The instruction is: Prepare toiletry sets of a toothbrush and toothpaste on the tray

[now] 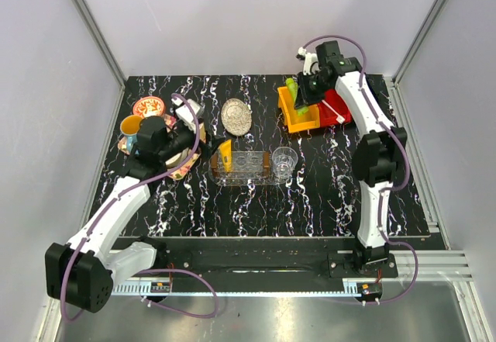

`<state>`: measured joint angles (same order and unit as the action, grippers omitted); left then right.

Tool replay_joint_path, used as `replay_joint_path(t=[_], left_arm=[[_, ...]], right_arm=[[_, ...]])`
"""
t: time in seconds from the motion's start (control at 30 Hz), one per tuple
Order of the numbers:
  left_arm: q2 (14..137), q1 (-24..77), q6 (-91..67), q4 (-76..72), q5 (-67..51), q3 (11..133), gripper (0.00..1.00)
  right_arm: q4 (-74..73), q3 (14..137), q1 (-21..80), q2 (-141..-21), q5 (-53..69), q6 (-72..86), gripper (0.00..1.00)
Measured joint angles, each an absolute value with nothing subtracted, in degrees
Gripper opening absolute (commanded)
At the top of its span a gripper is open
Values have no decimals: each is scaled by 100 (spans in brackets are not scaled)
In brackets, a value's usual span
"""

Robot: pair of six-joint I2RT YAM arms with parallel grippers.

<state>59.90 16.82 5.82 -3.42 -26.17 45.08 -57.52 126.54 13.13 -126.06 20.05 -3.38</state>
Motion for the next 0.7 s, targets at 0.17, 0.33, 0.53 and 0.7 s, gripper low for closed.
replay_joint_path(t=[0.17,0.33,0.53,0.7], left_arm=[[6064,1732,781,-207,-2630,4956,99],[6171,2108,1129,16,-2333,5485,99],[6265,3411,2311,62,-1151,5883,99],[6595,4329,3529,32,-141,6084,99]], right_arm=[[-5986,12265,1313,-11760,2641,-633,0],[-6235,12038,1313,-11074,3514,-803,0],[-6501,11740,1313,-10787,4499,-906,0],[-6608,11303,1313,-10676,5133,-923,0]])
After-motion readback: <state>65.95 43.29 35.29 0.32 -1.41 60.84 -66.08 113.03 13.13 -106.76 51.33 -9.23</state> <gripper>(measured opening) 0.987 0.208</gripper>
